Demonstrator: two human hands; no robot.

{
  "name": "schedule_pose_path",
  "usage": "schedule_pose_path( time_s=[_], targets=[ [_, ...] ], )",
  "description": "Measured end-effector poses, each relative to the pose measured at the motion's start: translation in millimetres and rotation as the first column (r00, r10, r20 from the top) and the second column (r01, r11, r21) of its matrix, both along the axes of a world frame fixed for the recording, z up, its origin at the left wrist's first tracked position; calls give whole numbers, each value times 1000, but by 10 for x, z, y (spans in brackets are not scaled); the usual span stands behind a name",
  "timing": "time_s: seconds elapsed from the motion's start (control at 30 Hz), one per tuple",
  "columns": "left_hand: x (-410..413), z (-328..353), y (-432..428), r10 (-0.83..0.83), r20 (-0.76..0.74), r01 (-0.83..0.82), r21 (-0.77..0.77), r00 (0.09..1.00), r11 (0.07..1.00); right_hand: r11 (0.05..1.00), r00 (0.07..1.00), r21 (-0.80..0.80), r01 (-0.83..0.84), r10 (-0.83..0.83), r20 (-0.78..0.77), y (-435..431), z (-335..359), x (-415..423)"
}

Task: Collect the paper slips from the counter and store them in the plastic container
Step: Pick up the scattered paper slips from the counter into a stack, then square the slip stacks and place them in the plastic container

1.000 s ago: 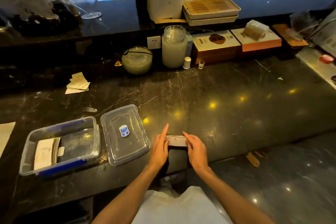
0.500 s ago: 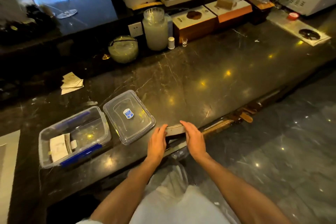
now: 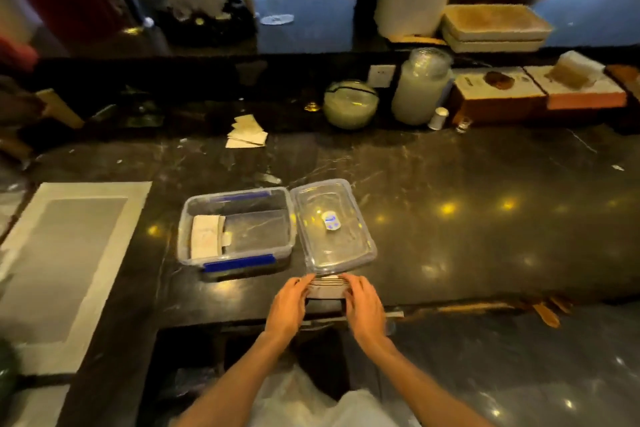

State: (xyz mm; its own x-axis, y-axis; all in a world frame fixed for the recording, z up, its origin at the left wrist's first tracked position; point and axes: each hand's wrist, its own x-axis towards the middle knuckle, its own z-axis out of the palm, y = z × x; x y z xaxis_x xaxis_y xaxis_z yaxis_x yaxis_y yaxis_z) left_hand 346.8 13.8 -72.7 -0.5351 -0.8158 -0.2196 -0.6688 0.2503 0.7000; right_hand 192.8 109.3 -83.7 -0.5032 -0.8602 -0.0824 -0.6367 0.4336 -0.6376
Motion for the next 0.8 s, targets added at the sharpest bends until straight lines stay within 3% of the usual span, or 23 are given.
schedule_pose_path(
  time_s=[0.17,0.3,0.43,0.63,0.8],
  targets=[
    [719,400,-557,44,-132,-46,-15,990,999,978,942,-80,-194,209,262,-625,447,366],
    [1125,829,-1183,130,-263,-124,40,956,992,949,886,-145,-280,313,341,-1314,915,720],
    [1266,1249,-2060,240,-351,-228,76,905,971,963,779,-257,-79,221,587,-2146,1449,1049],
    [1036,1592,-2913,256,-407,-247,74,877,966,984,557,-106,141,10,831,-2925,1711,1041],
    [713,1515,-3543,216,-443,-154,173,870,973,987,677,104,124,-161,718,-3435,1604,868]
  ],
)
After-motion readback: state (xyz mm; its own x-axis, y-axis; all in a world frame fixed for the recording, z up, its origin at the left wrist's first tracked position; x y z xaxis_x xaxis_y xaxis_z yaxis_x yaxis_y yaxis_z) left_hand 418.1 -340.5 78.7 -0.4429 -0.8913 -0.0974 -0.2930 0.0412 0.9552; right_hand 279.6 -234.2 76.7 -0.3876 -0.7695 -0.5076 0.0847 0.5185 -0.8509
